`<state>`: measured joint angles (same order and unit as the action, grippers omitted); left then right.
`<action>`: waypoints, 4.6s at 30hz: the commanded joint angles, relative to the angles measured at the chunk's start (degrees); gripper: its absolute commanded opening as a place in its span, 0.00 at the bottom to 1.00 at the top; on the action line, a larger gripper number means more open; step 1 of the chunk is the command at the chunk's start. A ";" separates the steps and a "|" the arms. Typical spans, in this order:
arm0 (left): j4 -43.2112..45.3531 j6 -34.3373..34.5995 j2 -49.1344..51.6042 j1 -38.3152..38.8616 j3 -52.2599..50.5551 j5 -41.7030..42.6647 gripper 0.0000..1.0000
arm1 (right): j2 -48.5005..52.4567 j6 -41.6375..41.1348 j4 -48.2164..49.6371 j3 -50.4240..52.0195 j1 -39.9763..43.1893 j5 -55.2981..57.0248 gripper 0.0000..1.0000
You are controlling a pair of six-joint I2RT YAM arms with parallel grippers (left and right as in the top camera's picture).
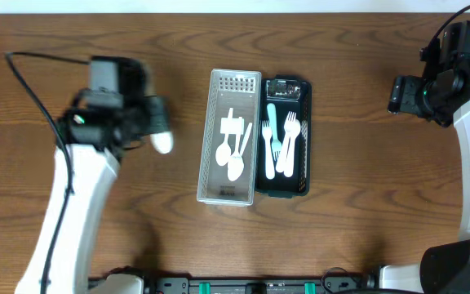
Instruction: Pack container
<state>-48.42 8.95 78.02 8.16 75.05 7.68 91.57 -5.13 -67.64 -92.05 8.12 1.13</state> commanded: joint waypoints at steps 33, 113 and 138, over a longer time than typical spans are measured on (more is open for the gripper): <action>6.82 -4.61 18.69 20.26 0.87 -3.58 0.35 | 0.28 0.98 2.10 0.35 -0.81 -1.36 0.83; 29.29 -14.49 -57.42 5.64 -55.43 -17.59 0.98 | -58.95 -3.61 18.43 58.82 -15.37 11.93 0.99; 7.30 -14.51 -57.42 5.64 -55.43 -17.59 0.98 | -90.14 -2.45 27.32 72.06 -15.17 5.42 0.99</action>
<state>-40.99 -4.97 20.62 13.61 19.51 -9.43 0.93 -7.66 -45.25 -24.36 -6.76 8.51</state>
